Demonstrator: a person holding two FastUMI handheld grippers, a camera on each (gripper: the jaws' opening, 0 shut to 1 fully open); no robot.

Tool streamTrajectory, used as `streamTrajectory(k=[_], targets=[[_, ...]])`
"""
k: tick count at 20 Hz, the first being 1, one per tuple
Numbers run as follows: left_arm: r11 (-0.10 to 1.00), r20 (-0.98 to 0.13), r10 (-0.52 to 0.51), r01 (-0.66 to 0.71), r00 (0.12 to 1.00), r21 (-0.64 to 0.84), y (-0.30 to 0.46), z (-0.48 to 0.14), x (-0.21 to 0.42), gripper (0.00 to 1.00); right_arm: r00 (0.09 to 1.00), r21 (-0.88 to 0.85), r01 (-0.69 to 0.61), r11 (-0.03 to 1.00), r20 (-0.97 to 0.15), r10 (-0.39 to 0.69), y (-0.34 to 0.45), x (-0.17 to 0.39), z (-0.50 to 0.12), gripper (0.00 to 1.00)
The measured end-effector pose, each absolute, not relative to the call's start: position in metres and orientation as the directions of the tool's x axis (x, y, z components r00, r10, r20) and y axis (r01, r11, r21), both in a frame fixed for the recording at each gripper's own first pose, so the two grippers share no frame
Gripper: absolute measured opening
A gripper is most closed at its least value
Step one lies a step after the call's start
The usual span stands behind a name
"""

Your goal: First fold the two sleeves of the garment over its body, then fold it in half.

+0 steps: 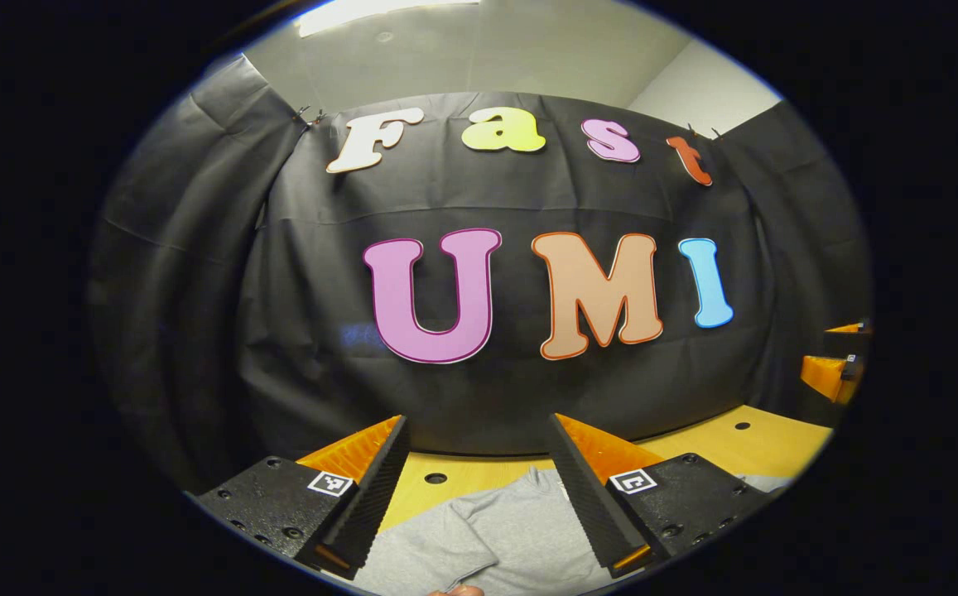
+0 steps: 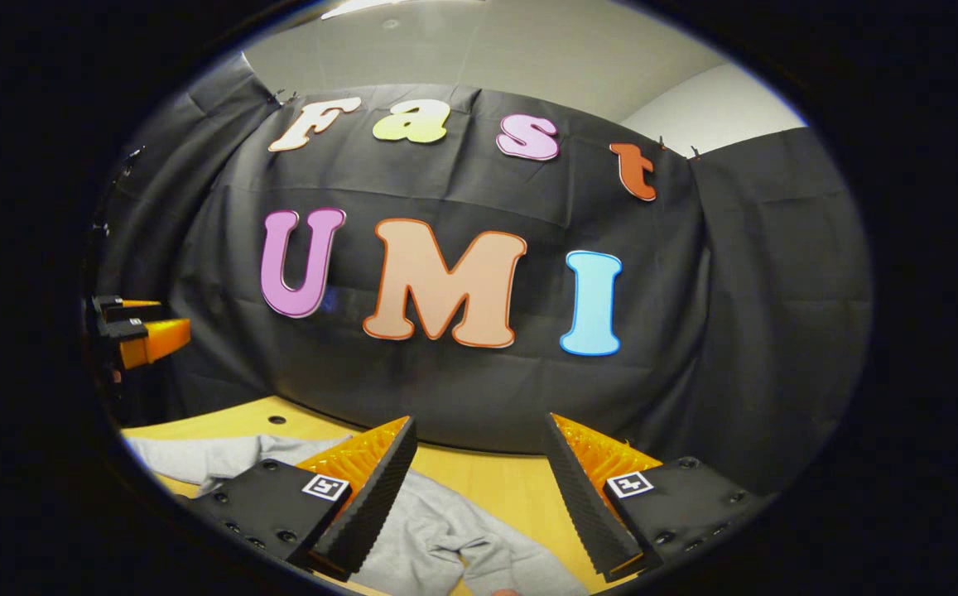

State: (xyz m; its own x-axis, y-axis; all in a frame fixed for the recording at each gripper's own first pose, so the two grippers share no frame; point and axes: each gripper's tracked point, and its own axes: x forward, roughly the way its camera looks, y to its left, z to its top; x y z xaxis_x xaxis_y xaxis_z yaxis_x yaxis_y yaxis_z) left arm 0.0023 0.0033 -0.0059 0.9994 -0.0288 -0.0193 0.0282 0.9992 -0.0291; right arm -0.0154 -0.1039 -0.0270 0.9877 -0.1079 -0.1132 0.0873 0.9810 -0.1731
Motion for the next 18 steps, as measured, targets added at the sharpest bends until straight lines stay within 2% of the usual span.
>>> streamTrajectory(k=[5, 9, 14, 16, 18], targets=[[0.999, -0.03, -0.035, 0.034, 0.999, -0.038, -0.002, -0.01, 0.005, 0.98, 0.96, -0.234, 0.111, 0.966, -0.226, -0.165, -0.155, -0.03, -0.062, 0.97], [0.999, -0.034, -0.04, 0.039, 0.999, -0.035, -0.005, -0.011, 0.007, 0.96, 0.926, -0.257, 0.109, 0.96, -0.324, -0.192, -0.187, -0.052, -0.092, 0.97], [0.997, -0.037, -0.064, 0.062, 0.997, -0.042, -0.019, -0.014, 0.012, 0.99, 0.871, -0.247, 0.121, 0.961, -0.438, -0.222, -0.216, -0.081, -0.127, 0.97], [0.996, -0.04, -0.076, 0.074, 0.996, -0.048, -0.025, -0.016, 0.013, 0.96, 0.844, -0.255, 0.116, 0.96, -0.483, -0.231, -0.226, -0.094, -0.143, 0.97], [0.995, -0.046, -0.084, 0.081, 0.995, -0.054, -0.03, -0.018, 0.014, 0.99, 0.816, -0.266, 0.122, 0.956, -0.522, -0.249, -0.239, -0.11, -0.158, 0.97]])
